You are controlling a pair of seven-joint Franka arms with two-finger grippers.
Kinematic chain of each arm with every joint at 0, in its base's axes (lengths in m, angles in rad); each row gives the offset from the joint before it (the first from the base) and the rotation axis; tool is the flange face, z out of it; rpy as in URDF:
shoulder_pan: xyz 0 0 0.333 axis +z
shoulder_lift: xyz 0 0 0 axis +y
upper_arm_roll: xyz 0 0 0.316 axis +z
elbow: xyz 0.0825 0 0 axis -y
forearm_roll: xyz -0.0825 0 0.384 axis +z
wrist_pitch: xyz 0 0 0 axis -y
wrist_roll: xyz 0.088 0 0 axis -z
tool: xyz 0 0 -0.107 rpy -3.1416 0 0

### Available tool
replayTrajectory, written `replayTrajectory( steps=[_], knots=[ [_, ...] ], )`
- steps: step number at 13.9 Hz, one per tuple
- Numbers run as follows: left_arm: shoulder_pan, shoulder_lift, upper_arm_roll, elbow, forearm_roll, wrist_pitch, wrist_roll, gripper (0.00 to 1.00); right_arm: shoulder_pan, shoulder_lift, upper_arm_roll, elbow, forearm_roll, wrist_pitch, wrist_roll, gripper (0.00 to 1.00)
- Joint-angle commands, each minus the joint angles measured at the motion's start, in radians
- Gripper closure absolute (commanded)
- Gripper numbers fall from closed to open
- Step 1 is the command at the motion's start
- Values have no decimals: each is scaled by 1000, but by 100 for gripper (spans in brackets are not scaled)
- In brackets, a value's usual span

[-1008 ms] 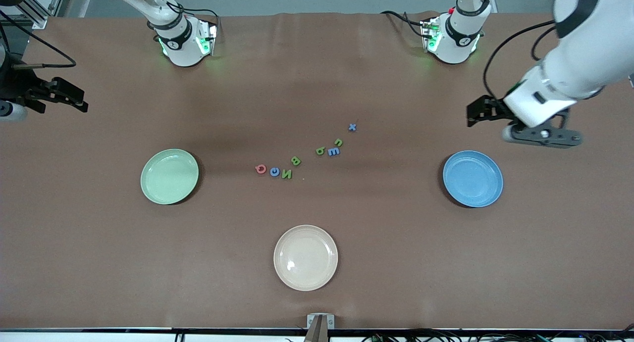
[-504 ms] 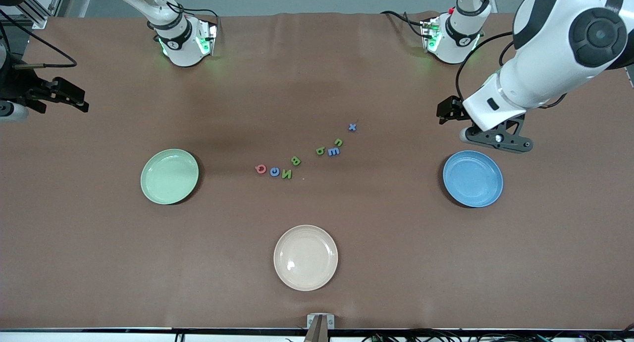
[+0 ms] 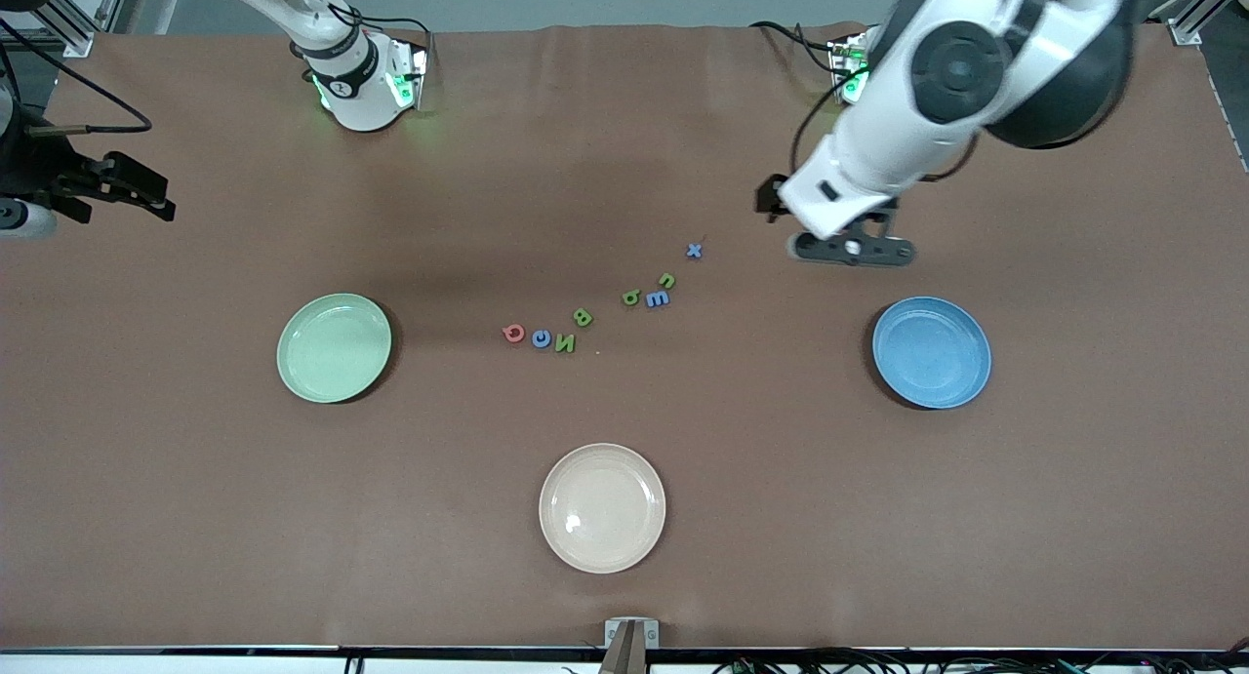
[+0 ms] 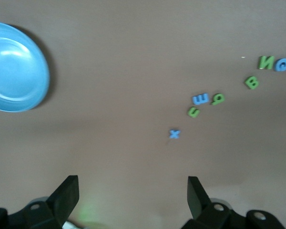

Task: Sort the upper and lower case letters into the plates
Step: 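Move the left gripper over the foam letters toward the blue x, then grasp the blue x with the left gripper while the right gripper grasps the pink Q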

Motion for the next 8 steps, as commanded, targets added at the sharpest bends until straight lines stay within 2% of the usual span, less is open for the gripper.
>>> replayTrajectory(
  steps=[1,5,8],
  knots=[
    [10,-51,-61,-156,-13,172,-74,0,3,-22,0,-2,-5,-40,2,0],
    [10,-57,-142,-310,-11,312,-151,0,-6,15,-1,31,-4,-29,1,0],
    [-12,-28,-169,-409,-8,464,-166,0,3,101,-1,79,-2,-22,-11,0]
  ],
)
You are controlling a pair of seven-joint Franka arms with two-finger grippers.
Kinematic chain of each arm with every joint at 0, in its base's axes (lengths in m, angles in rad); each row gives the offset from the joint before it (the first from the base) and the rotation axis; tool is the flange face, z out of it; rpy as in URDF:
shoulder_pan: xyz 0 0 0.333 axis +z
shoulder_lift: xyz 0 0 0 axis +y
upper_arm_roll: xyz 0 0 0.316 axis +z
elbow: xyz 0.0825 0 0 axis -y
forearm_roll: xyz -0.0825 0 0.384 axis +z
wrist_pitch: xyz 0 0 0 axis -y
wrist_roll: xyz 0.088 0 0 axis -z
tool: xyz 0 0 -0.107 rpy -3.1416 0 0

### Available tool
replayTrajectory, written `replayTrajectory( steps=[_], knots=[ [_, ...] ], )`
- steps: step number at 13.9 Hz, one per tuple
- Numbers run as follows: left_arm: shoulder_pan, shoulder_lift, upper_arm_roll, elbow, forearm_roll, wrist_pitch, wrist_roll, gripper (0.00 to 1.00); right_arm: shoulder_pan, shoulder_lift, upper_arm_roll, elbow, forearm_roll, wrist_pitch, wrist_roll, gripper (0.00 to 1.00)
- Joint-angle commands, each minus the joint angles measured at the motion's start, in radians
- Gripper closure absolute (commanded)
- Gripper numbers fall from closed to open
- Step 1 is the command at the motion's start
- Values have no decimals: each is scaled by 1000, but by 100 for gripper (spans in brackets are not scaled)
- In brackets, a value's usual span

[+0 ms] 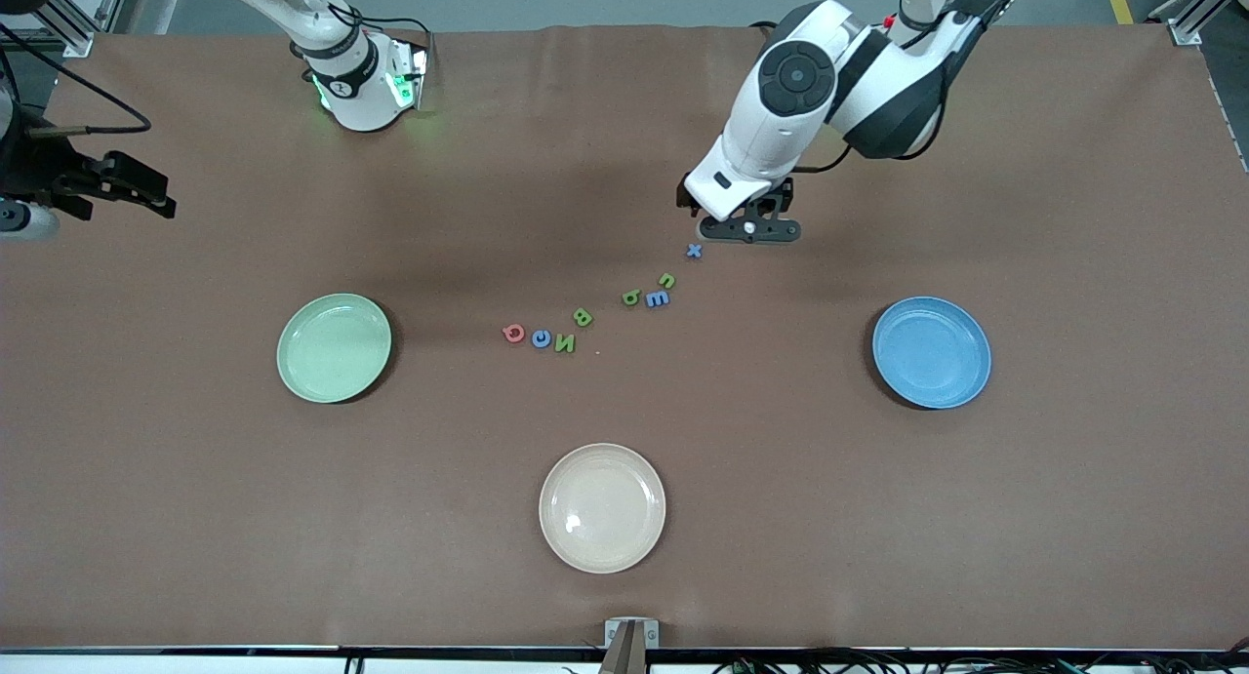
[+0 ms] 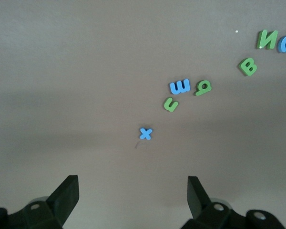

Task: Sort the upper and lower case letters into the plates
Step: 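Grasp the blue x with the left gripper while the right gripper grasps the pink Q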

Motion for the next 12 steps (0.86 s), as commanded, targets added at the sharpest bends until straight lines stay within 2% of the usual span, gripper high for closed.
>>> replayTrajectory(
  steps=[1,3,6,8,10,12],
  knots=[
    [-23,-8,-12,-134,-4,159,-10,0,-2,85,1,62,-3,7,-11,0],
    [-26,29,-12,-182,1,232,-11,1,-13,165,-2,65,-7,47,-12,0],
    [-32,115,-9,-181,36,263,-49,4,-46,232,-2,74,-15,90,-36,0],
    [-37,182,-9,-179,192,318,-150,4,-39,237,-4,66,-16,75,-20,0],
    [-58,263,-9,-175,342,391,-282,4,-36,236,2,62,2,46,172,0],
    [-63,311,-9,-159,468,401,-397,4,27,231,5,62,17,29,366,0]
  ],
)
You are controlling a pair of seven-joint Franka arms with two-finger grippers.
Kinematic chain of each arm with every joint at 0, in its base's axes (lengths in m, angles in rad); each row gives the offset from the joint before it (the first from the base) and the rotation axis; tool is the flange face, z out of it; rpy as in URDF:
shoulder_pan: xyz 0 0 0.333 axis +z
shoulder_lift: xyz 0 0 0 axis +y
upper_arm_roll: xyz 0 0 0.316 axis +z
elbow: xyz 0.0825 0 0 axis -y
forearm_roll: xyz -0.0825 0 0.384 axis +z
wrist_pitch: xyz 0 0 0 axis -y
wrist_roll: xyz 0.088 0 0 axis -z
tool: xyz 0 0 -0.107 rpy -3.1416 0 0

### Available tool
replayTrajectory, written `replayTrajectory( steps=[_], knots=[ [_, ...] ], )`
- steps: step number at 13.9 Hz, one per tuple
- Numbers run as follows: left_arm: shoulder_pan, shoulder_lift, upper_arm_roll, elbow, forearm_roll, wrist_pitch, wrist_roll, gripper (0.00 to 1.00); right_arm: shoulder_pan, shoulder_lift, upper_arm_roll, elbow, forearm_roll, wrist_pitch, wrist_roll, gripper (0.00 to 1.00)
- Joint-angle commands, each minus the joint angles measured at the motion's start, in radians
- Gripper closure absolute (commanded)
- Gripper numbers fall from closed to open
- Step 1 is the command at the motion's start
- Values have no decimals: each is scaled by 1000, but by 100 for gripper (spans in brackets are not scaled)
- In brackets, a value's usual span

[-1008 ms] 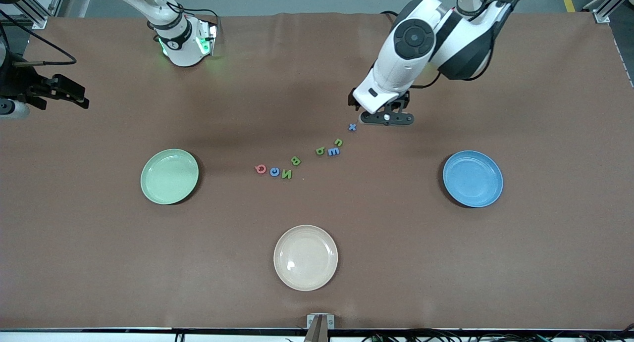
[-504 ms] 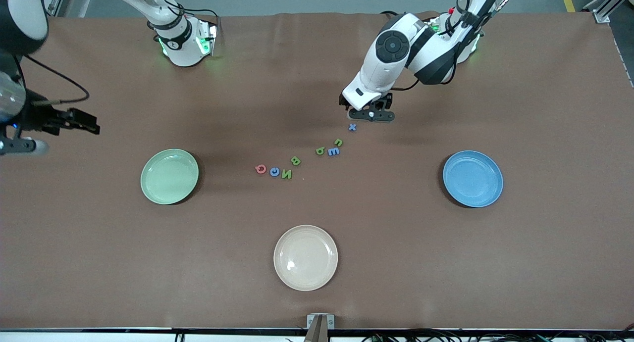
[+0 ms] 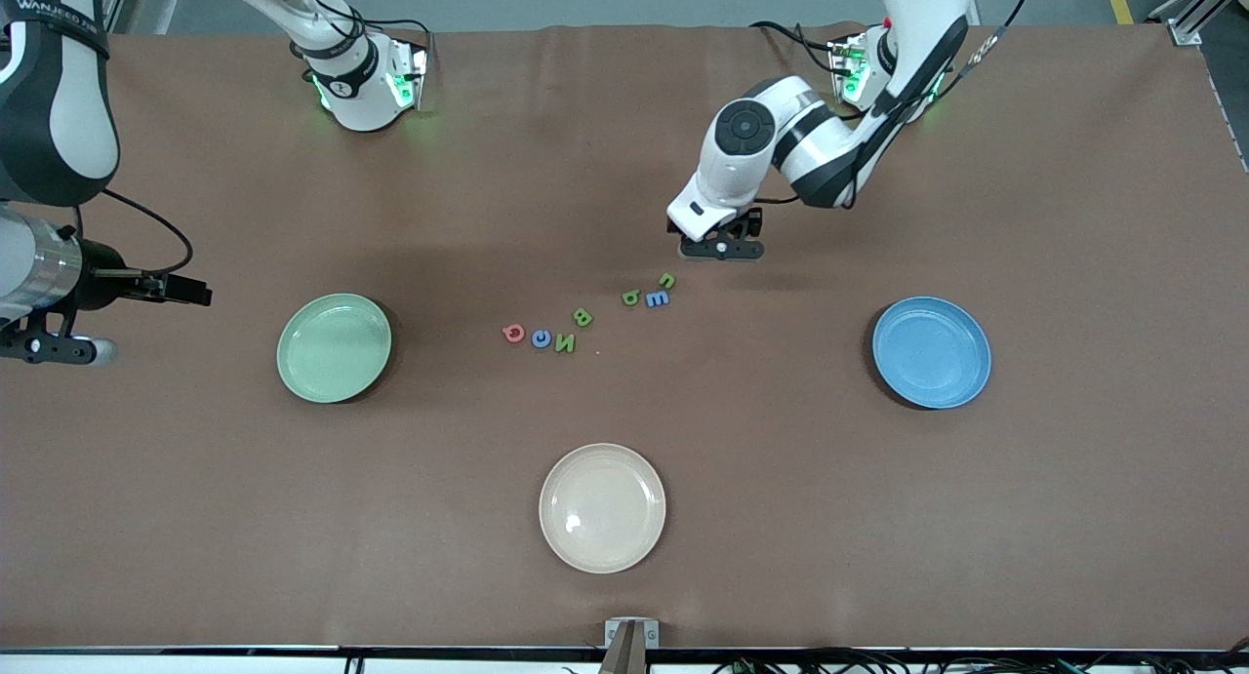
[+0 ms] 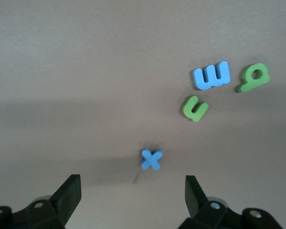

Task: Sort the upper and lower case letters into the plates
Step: 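Grasp the blue x with the left gripper while the right gripper grasps the pink Q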

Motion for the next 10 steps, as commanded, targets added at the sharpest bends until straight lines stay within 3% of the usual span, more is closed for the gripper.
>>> replayTrajectory(
  steps=[1,5,10],
  knots=[
    [-11,72,-3,33,127,16,-119,4,78,-14,8,4,24,-21,260,0],
    [-46,119,-2,67,157,17,-162,4,202,-8,8,-23,103,80,542,0],
    [-45,147,1,71,210,17,-162,9,325,-2,7,-252,104,379,781,0]
  ],
)
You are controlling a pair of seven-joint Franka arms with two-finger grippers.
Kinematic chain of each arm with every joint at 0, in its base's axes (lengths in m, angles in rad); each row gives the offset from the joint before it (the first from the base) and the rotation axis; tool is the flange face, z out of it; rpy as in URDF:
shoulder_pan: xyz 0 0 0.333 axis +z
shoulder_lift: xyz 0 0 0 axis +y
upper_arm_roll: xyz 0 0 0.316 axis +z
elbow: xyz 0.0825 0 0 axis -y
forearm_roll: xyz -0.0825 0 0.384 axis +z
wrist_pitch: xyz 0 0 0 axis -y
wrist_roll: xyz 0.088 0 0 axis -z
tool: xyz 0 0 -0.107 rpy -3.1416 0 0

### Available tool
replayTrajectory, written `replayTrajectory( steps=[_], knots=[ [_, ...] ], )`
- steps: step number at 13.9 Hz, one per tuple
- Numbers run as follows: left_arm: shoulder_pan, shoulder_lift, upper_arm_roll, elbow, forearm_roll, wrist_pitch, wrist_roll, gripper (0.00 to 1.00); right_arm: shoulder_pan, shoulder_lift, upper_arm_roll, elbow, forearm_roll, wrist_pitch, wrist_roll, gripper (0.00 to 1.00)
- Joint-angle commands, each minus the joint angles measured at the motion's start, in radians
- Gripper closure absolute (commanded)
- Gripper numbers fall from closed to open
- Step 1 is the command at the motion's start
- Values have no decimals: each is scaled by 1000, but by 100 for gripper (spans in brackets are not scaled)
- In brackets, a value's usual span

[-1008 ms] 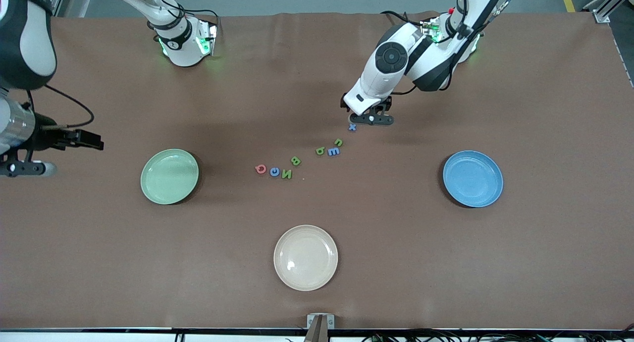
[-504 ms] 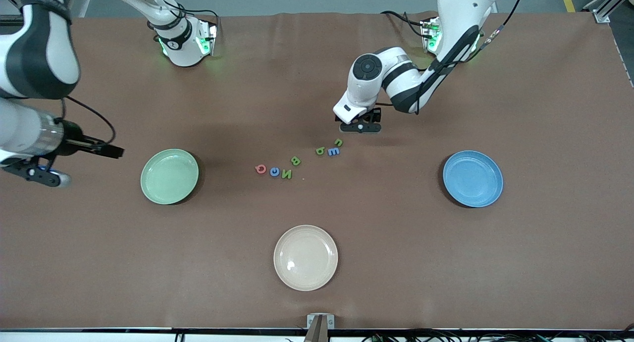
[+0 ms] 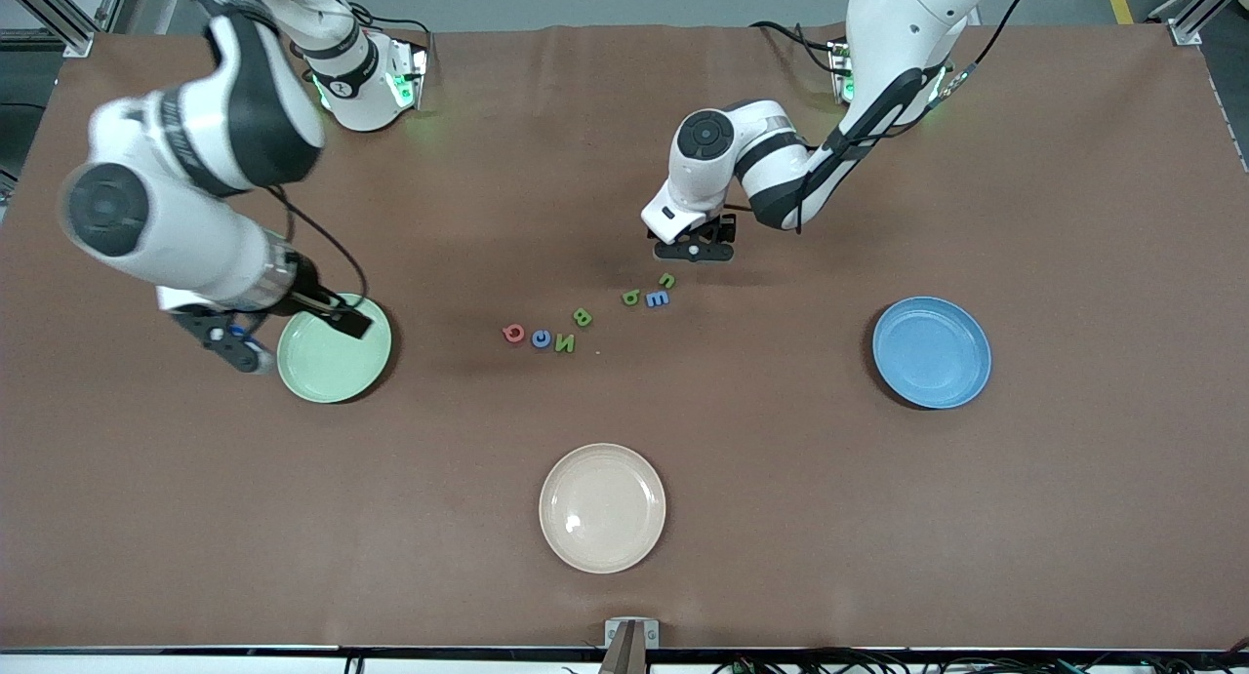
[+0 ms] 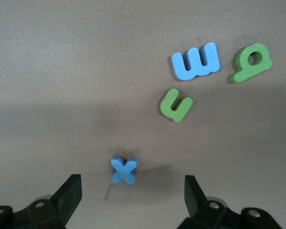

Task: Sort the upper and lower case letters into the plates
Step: 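Grasp the blue x with the left gripper while the right gripper grasps the pink Q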

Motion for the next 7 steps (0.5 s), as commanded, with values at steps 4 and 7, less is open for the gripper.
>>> replayTrajectory(
  steps=[4,7],
  knots=[
    [2,31,1,14,60,0,-21,15,93,71,-12,-184,16,305,200,0],
    [0,41,3,12,72,-2,-22,20,176,155,-12,-201,16,414,329,0]
  ],
)
